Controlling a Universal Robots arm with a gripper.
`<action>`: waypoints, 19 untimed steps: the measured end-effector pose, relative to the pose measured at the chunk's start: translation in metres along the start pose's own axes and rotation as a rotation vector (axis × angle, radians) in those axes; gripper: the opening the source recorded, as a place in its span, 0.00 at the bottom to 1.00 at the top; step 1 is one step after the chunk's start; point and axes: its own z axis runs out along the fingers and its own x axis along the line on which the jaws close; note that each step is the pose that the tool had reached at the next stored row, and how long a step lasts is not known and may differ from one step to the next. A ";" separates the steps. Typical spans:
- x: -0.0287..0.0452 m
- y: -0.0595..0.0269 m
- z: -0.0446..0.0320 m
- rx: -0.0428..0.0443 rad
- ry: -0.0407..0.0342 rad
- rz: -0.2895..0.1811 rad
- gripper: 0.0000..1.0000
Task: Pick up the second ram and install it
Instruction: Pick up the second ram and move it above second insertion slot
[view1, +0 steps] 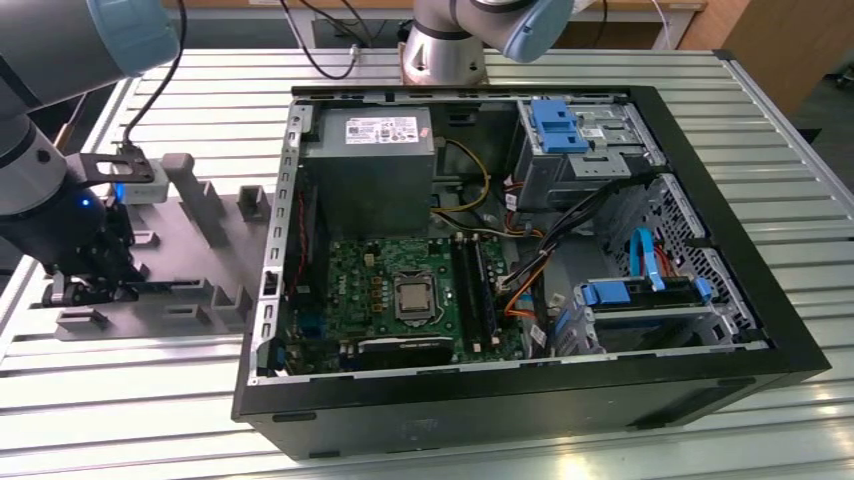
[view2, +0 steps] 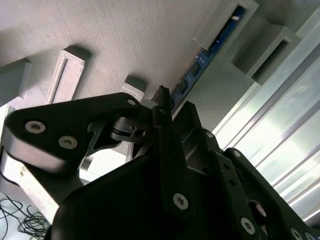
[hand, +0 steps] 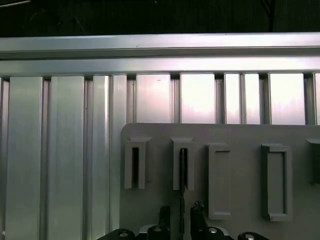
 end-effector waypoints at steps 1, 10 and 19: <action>0.0000 0.0000 0.0000 -0.0001 0.0001 0.000 0.30; 0.0000 0.0000 0.0005 0.0001 -0.0001 0.000 0.22; 0.0000 0.0000 0.0007 0.0001 -0.0001 0.000 0.14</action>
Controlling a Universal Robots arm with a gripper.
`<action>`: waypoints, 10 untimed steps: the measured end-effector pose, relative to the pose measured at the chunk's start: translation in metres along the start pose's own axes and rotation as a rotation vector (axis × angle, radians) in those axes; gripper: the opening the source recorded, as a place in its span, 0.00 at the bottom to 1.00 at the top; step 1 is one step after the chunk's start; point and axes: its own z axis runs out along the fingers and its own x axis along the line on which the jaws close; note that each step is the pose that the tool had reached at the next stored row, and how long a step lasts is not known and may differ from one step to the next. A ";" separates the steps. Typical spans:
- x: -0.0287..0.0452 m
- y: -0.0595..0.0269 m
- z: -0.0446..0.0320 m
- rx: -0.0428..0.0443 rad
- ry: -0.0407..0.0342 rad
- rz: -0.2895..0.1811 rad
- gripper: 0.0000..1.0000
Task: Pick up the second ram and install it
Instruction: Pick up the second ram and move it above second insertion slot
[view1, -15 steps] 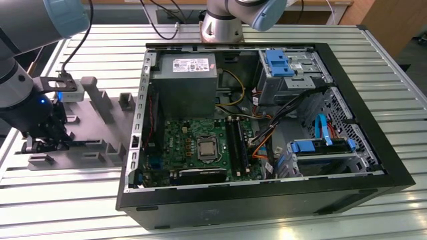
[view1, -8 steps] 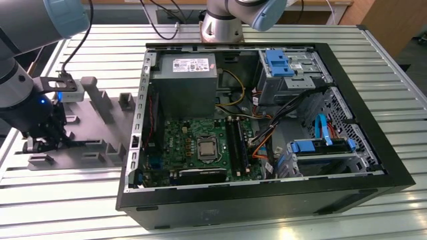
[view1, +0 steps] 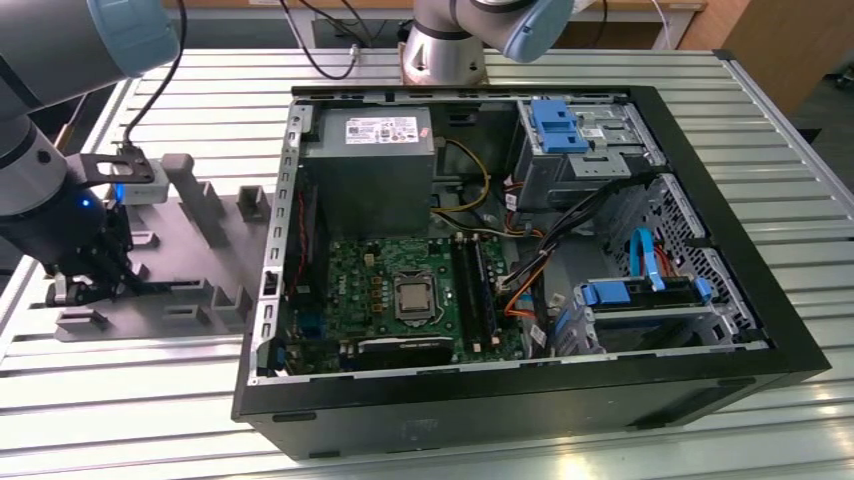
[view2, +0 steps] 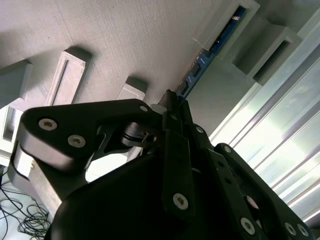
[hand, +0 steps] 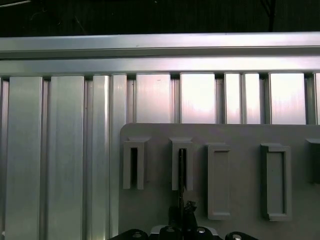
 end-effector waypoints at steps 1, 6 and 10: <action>0.0000 0.0000 0.0000 0.0000 0.0000 0.000 0.14; 0.0000 0.0000 -0.0042 0.0000 0.0000 0.000 0.14; -0.0001 0.0000 -0.0109 0.0000 0.0000 0.000 0.14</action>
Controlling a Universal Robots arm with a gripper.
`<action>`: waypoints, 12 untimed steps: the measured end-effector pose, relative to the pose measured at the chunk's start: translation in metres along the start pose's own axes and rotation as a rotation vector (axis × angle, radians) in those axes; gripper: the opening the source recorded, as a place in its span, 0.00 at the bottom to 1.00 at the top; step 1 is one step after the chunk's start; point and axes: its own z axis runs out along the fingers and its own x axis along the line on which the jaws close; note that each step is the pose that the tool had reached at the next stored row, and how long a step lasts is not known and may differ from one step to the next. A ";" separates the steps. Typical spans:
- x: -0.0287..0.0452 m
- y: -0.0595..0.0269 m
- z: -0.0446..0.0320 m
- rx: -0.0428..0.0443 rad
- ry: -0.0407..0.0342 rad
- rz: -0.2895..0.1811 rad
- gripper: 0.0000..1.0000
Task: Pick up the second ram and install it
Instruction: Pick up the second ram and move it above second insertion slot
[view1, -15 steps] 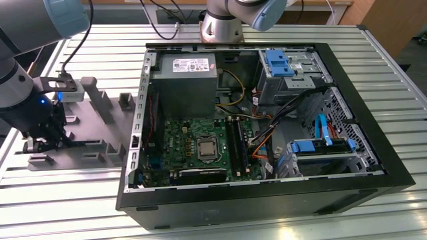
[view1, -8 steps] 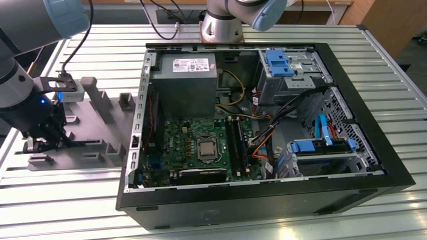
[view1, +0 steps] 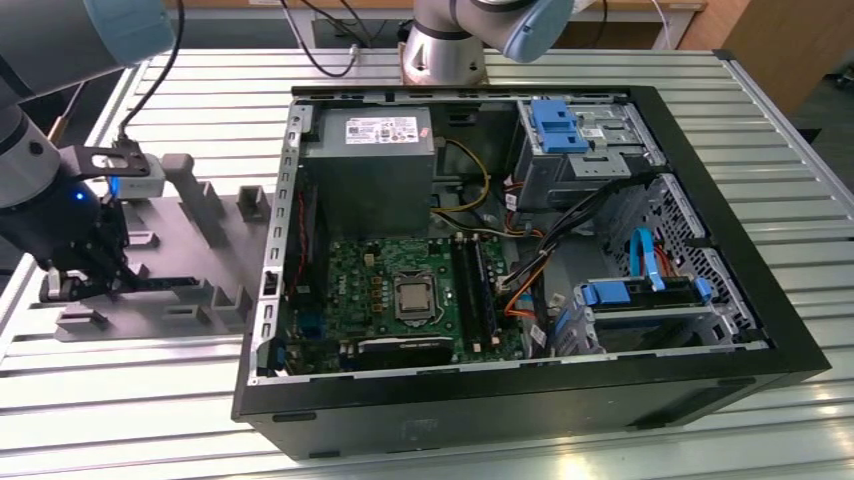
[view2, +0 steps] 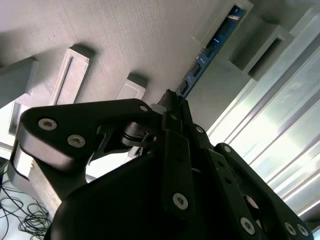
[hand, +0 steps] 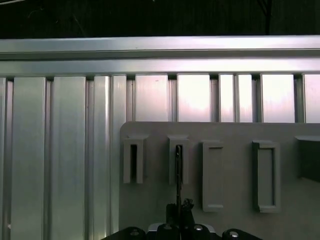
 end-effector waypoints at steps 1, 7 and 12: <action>0.0000 0.0000 -0.0009 0.0001 -0.0001 0.000 0.14; 0.0000 0.0000 -0.0013 0.0001 0.0000 0.000 0.14; 0.0000 0.0000 -0.0023 0.0000 0.0001 0.000 0.14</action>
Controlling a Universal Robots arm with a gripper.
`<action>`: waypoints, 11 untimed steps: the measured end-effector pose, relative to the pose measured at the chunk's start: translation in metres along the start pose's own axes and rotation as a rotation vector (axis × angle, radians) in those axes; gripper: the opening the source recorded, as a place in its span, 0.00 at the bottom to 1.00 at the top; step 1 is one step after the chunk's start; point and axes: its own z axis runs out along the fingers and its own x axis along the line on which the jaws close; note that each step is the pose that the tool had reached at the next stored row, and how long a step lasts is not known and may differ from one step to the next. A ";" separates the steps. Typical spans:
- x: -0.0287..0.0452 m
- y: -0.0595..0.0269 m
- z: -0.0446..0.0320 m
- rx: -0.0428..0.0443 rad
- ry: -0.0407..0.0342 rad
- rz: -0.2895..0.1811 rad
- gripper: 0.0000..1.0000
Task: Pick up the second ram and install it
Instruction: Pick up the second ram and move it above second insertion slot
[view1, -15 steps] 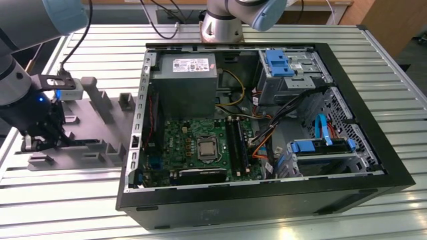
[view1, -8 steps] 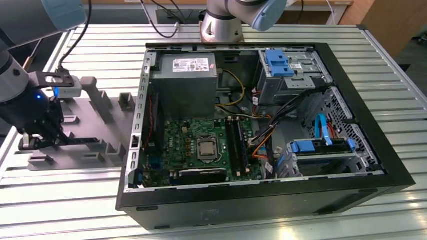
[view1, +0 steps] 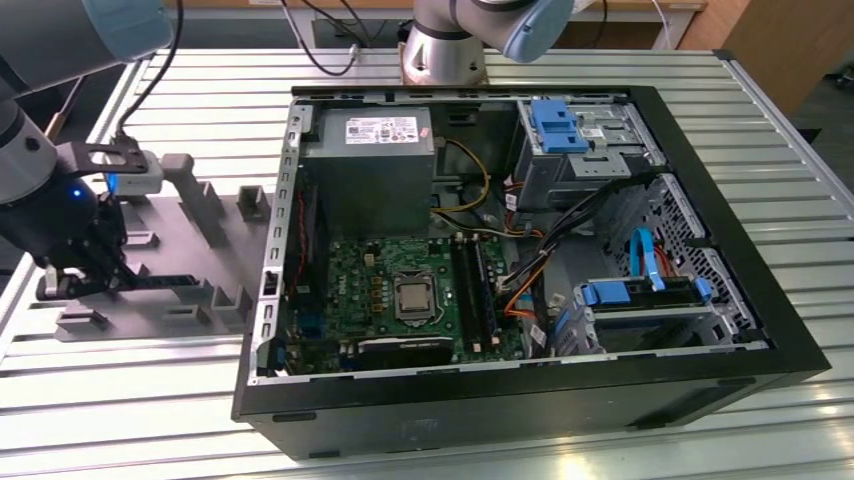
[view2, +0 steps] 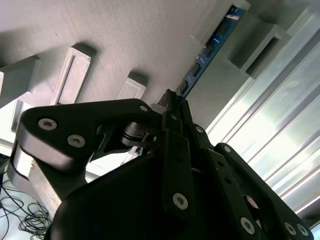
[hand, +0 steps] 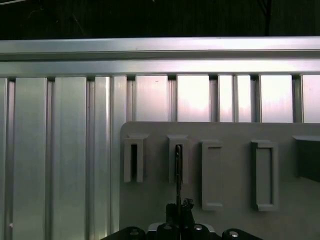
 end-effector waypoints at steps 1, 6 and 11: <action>0.0000 0.0000 -0.0005 0.0000 0.0000 0.000 0.14; -0.0001 0.0000 -0.0039 0.0002 -0.0002 0.000 0.14; -0.0001 0.0000 -0.0082 0.0002 -0.0001 0.000 0.14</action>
